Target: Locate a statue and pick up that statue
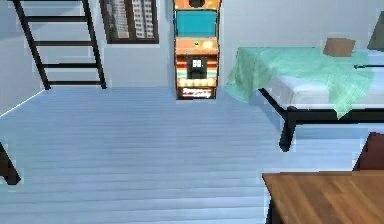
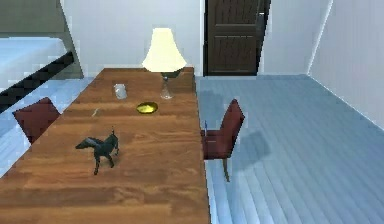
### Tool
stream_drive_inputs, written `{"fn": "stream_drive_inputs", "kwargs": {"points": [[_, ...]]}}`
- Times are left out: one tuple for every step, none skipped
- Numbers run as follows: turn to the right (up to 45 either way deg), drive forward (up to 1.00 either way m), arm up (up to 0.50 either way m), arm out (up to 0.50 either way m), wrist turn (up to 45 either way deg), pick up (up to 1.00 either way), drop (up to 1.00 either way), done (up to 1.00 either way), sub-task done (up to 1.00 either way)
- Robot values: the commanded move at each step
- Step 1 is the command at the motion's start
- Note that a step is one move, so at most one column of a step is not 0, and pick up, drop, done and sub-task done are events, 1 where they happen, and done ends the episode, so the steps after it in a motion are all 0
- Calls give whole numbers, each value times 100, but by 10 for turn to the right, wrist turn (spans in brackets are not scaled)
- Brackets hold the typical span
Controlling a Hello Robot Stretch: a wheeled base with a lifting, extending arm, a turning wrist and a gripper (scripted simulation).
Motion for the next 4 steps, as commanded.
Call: {"fn": "stream_drive_inputs", "kwargs": {"points": [[-210,0,0,0,0,0,0,0,0],[0,0,50,0,0,0,0,0,0],[0,0,26,0,0,0,0,0,0],[0,0,0,50,0,0,0,0,0]]}}
